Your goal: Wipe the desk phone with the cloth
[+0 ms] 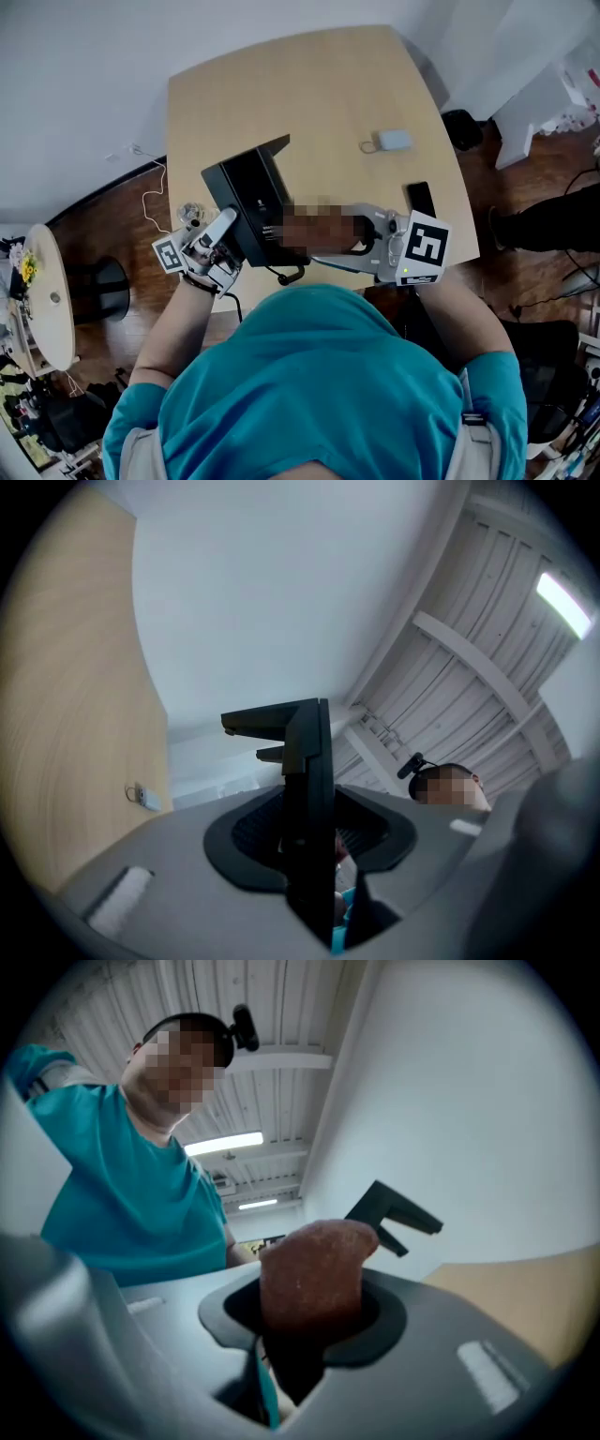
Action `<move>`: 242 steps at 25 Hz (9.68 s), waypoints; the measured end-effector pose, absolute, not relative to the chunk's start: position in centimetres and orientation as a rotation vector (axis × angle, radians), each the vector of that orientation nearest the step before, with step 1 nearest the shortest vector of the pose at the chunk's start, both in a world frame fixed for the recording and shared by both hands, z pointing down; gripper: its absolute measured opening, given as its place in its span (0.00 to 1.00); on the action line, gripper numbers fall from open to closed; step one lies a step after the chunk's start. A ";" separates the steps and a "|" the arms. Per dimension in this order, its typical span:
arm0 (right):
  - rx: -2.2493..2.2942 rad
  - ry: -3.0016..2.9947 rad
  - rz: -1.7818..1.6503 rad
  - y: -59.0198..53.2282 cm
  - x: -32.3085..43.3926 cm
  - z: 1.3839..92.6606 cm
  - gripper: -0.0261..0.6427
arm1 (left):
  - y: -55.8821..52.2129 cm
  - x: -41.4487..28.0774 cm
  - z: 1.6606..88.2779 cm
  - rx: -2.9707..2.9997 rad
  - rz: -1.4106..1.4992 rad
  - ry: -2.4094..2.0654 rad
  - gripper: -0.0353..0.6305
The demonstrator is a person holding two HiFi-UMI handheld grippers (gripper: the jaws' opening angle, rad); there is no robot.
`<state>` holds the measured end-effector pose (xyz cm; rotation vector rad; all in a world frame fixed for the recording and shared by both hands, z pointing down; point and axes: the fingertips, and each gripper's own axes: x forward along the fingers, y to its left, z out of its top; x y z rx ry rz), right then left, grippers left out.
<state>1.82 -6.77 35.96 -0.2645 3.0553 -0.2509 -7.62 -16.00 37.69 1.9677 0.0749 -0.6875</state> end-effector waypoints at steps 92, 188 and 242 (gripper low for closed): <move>-0.649 3.173 1.245 -9.0 -1.3 29.9 0.24 | -20.8 -10.9 30.8 1.702 -1.062 -0.139 0.30; -0.797 3.147 1.056 -10.6 2.1 28.8 0.24 | -20.6 -11.0 30.6 1.817 -0.996 -0.162 0.30; -1.263 3.152 0.076 -9.2 16.1 38.9 0.24 | -24.6 -3.4 66.3 1.887 -0.048 -0.475 0.30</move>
